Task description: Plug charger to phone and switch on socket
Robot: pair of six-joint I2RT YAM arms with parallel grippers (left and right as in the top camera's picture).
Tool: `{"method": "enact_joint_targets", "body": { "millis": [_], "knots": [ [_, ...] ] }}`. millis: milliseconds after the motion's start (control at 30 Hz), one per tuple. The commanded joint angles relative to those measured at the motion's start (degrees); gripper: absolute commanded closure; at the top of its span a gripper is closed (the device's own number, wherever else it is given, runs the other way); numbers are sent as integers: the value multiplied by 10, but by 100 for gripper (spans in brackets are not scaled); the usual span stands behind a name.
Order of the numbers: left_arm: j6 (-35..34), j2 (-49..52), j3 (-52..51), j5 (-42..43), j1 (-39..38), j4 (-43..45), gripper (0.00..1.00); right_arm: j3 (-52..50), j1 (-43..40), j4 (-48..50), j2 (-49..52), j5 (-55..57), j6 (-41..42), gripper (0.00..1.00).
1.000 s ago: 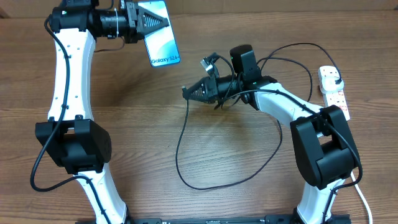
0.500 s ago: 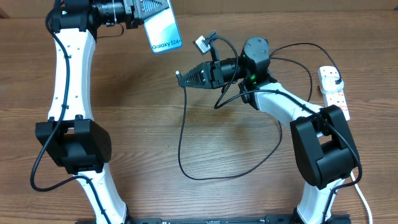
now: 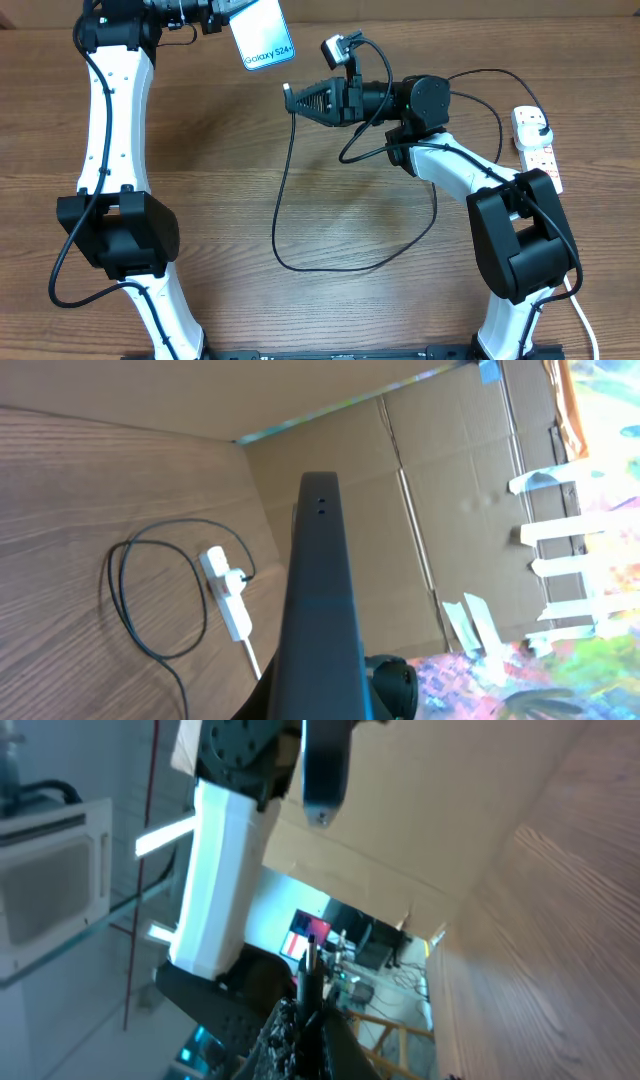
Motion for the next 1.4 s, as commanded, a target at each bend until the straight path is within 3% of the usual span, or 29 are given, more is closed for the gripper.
{"method": "enact_joint_targets", "body": {
  "millis": [0, 333, 1367],
  "knots": [
    [-16, -14, 9, 23, -1, 4, 96, 6, -3, 7, 0, 30, 33, 96],
    [10, -14, 9, 31, -28, 5, 96, 6, -3, 49, 0, 28, 33, 96],
    [14, -14, 9, 36, -35, 4, 96, 6, -5, 48, 0, 35, 18, 96]
  ]
}}
